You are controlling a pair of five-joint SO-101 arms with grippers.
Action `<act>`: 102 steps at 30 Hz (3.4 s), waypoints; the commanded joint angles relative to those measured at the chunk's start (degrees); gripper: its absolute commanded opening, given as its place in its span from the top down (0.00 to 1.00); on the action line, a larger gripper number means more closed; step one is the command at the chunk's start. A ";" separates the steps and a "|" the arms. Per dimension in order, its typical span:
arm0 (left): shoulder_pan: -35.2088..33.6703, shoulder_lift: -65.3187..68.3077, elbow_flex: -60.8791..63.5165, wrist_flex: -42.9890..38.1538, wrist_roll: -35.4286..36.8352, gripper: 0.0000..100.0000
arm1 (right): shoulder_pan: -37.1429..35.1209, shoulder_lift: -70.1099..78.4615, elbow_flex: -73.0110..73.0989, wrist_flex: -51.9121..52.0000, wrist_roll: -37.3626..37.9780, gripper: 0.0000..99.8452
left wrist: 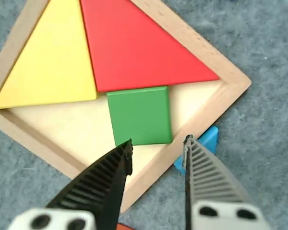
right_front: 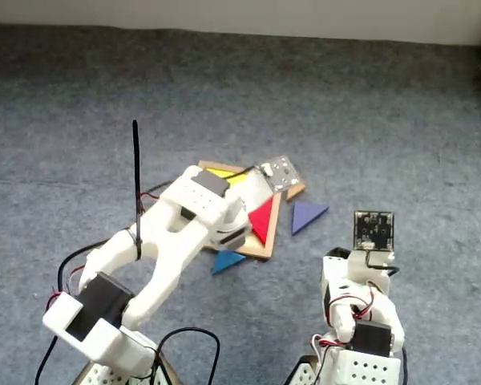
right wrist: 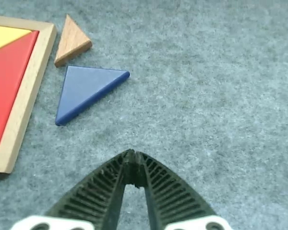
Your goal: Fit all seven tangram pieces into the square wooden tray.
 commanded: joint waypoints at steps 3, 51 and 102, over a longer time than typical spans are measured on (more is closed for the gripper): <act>-0.31 -1.98 -8.04 9.14 -0.26 0.81 | 1.01 -0.13 7.78 -1.10 -0.35 0.99; 4.53 -1.98 -0.22 4.84 8.09 0.87 | 1.10 -0.13 7.78 -1.10 -0.35 0.99; -3.74 14.55 -12.09 10.99 15.91 0.71 | 2.59 -0.13 7.78 -1.10 -0.35 0.99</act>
